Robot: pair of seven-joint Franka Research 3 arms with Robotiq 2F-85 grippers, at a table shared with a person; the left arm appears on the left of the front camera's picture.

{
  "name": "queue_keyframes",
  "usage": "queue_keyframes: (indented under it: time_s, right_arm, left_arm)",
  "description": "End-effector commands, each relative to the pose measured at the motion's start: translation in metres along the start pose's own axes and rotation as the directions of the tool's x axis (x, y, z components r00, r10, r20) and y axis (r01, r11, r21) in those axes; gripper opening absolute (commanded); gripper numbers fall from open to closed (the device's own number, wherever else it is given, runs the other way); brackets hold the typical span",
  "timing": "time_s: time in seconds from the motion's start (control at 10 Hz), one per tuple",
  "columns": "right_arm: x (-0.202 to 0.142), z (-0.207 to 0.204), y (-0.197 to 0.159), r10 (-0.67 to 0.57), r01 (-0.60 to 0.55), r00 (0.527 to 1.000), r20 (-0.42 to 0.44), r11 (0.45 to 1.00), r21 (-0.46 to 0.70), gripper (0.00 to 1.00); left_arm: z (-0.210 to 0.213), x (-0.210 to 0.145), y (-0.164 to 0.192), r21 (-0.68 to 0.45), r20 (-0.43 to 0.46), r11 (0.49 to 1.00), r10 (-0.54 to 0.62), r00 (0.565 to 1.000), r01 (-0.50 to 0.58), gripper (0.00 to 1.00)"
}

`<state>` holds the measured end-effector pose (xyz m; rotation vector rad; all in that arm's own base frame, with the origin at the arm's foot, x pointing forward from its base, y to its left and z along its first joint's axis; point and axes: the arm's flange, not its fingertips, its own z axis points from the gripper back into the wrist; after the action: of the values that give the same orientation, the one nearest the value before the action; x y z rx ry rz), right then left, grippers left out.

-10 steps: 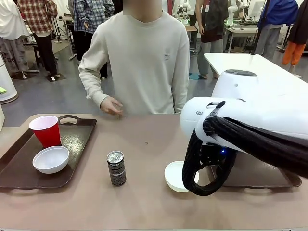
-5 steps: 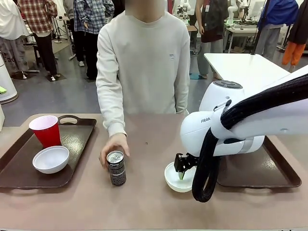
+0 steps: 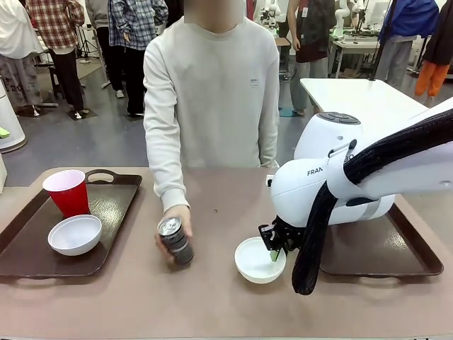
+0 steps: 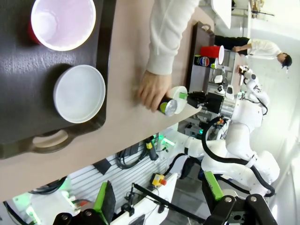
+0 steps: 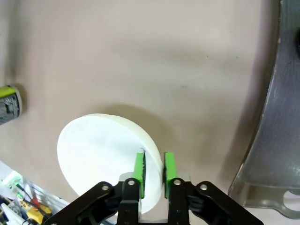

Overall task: Prepare tableware on both trays.
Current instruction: Pick up a Picnic Bowl from the table and place it on a Handle tray.

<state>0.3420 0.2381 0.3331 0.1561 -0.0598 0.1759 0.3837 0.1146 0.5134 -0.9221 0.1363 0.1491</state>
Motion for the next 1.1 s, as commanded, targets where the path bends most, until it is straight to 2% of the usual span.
queue_keyframes:
  time_s: [0.0,0.3,0.5,0.7,0.9,1.0]
  right_arm:
    - [-0.001,-0.004,0.003,-0.02,0.02,1.0,0.017,1.0,-0.023,0.0]
    - [-0.008,0.009,-0.004,0.004,-0.003,1.0,0.027,0.999,-0.05,0.0]
    - [-0.029,0.062,-0.017,0.05,-0.045,0.997,0.062,0.996,-0.074,0.0]
    - [-0.054,0.122,-0.045,0.041,-0.018,0.991,0.128,0.985,-0.171,0.0]
    - [-0.066,0.163,-0.072,-0.014,0.038,0.984,0.177,0.991,-0.13,0.0]
    - [-0.064,0.166,-0.081,-0.047,0.062,0.985,0.164,0.994,-0.087,0.0]
  left_arm:
    - [0.001,-0.002,-0.001,0.004,-0.005,1.0,0.017,1.0,-0.017,0.98]
    - [0.001,-0.002,-0.001,0.004,-0.005,1.0,0.017,1.0,-0.017,0.98]
    - [0.001,-0.002,-0.001,0.004,-0.005,1.0,0.017,1.0,-0.017,0.98]
    - [0.001,-0.002,-0.001,0.004,-0.005,1.0,0.017,1.0,-0.017,0.98]
    - [0.001,-0.002,-0.001,0.004,-0.005,1.0,0.017,1.0,-0.017,0.98]
    - [0.001,-0.002,-0.001,0.004,-0.005,1.0,0.017,1.0,-0.017,0.98]
